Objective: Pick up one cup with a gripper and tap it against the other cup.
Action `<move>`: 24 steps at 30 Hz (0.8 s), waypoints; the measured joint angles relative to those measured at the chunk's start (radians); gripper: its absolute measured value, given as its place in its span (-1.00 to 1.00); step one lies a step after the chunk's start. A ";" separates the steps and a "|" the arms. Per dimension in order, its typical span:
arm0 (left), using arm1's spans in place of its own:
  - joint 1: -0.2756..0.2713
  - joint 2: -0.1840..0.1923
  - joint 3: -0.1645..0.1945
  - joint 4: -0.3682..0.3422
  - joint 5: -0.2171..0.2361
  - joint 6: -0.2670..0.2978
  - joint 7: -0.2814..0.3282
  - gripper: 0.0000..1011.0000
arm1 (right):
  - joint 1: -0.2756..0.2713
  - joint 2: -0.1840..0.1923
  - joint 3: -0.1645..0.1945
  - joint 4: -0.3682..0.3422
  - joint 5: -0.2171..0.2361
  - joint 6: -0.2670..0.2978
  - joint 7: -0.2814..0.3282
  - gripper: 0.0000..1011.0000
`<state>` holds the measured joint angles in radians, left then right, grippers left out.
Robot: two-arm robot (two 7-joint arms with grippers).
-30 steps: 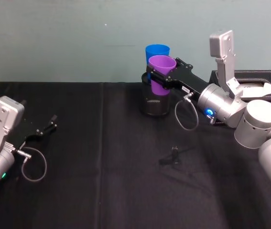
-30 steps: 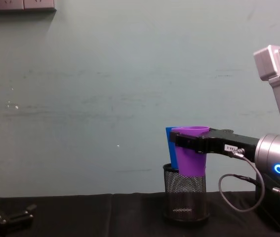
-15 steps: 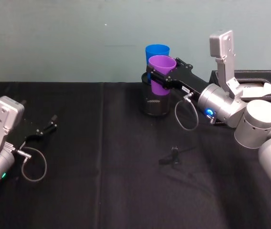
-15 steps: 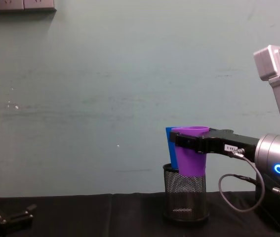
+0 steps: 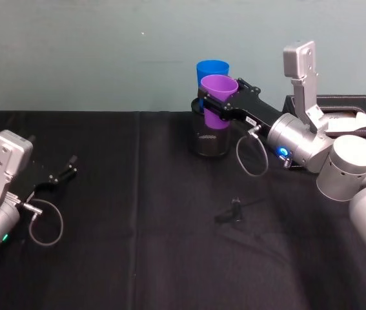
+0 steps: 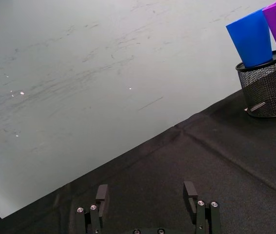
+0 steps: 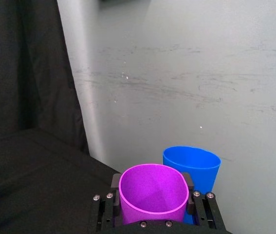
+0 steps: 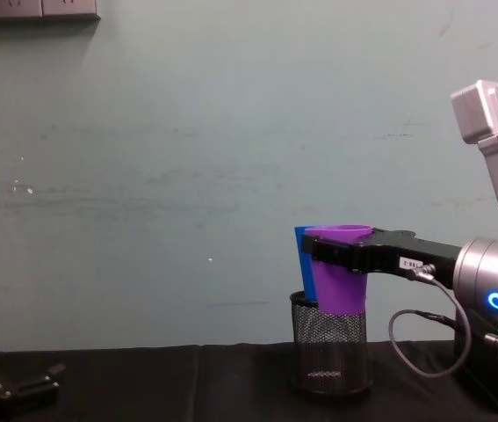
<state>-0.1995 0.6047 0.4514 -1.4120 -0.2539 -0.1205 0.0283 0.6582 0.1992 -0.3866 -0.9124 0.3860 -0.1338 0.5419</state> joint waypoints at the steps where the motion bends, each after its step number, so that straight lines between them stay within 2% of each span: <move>1: 0.000 0.000 0.000 0.000 0.000 0.000 0.000 0.98 | 0.000 0.000 0.000 0.000 0.000 -0.001 0.002 0.43; 8: 0.000 0.000 0.000 0.000 0.000 0.000 0.000 0.98 | -0.017 0.008 0.000 -0.032 0.001 0.006 0.011 0.44; 12: 0.000 0.000 0.000 0.000 0.000 0.000 0.000 0.98 | -0.045 0.018 -0.002 -0.082 0.003 0.026 0.010 0.44; 24: 0.000 0.000 0.000 0.000 0.000 0.000 0.000 0.98 | -0.092 0.039 -0.005 -0.162 0.014 0.050 -0.005 0.44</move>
<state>-0.1995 0.6047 0.4514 -1.4120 -0.2539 -0.1205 0.0283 0.5663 0.2381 -0.3920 -1.0745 0.4000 -0.0839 0.5368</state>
